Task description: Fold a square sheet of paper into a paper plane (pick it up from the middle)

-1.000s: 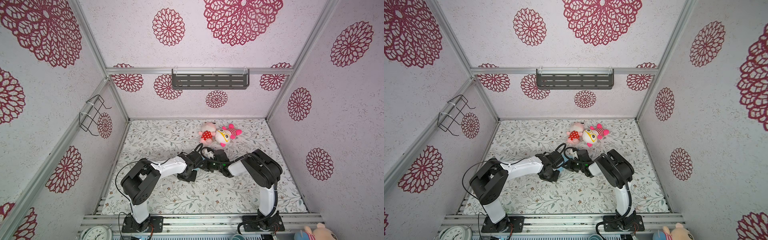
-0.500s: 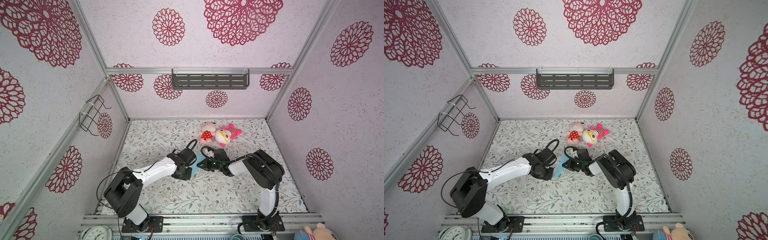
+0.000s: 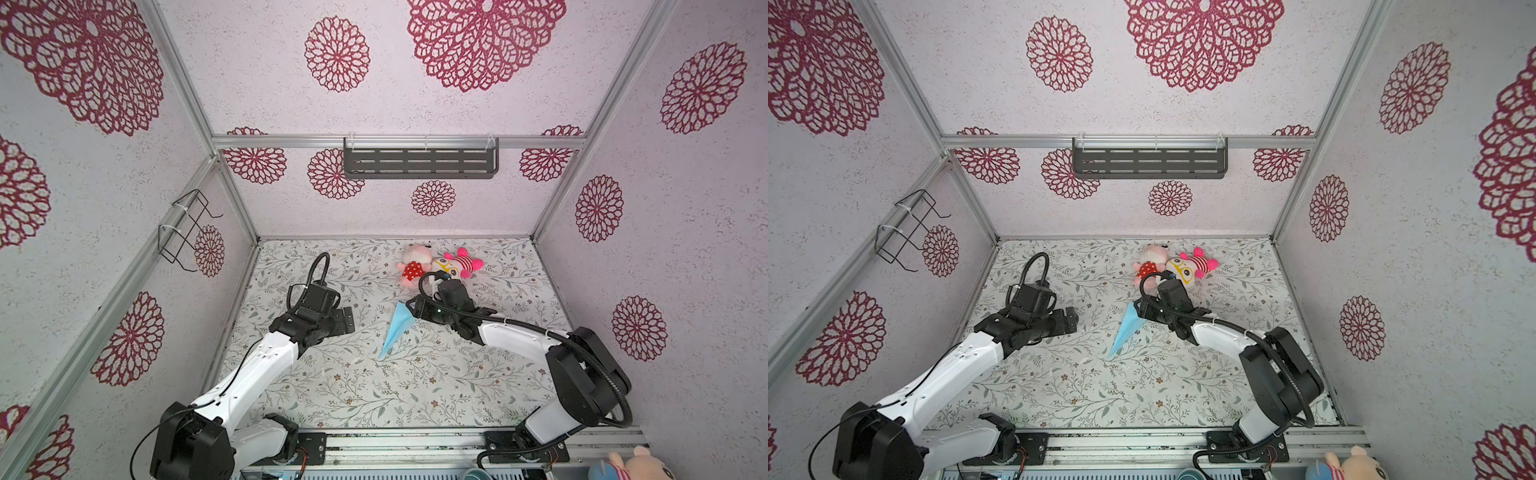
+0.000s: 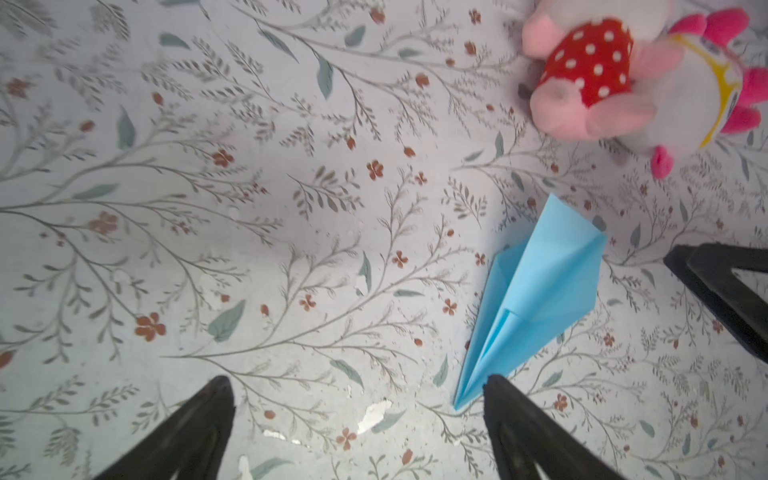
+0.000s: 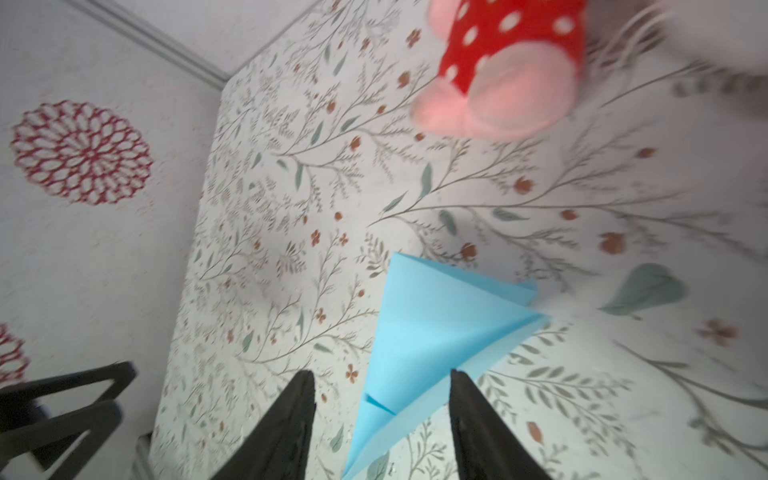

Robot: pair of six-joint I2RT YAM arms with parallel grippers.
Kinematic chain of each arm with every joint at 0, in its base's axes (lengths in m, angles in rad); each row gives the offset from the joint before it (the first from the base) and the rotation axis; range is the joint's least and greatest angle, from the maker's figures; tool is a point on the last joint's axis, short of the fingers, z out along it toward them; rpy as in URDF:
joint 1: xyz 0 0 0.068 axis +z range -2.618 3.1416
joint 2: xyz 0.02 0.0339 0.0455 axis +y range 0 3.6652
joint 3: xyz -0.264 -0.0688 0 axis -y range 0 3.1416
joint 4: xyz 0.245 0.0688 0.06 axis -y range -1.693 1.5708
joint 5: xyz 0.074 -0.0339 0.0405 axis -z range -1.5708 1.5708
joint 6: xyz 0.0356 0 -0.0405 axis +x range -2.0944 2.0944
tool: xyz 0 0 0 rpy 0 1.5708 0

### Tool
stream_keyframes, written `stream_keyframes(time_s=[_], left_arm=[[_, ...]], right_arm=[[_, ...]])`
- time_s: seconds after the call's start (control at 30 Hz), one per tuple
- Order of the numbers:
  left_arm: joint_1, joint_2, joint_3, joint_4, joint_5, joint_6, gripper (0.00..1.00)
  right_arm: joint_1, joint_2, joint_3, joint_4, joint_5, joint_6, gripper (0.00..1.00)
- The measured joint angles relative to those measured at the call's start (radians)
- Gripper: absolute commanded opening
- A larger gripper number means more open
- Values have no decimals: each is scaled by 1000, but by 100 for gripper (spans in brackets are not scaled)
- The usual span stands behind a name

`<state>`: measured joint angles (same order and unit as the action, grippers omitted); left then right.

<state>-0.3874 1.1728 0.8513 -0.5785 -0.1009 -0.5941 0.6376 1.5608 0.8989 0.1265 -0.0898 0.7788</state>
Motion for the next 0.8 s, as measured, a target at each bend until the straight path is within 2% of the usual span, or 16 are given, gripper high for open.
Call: stream_keyframes(time_s=[0.2,0.4,0.57,0.77,0.8], left_arm=[[66,-57,-1,21,-24,2,98],[107,-77,-5,28,-1,0,98],[109,-81,-15,34,41,3,98],[110,-51,-16,52,127,9,99],[111,-37,-16,62,148,10,98]], right_arm=[[126,-3,49,-163,218,42,68],[211,94,139,-220,315,129,65],[216,193,183,-249,333,196,53],[213,208,172,-257,325,247,18],[210,206,163,-247,318,258,14]])
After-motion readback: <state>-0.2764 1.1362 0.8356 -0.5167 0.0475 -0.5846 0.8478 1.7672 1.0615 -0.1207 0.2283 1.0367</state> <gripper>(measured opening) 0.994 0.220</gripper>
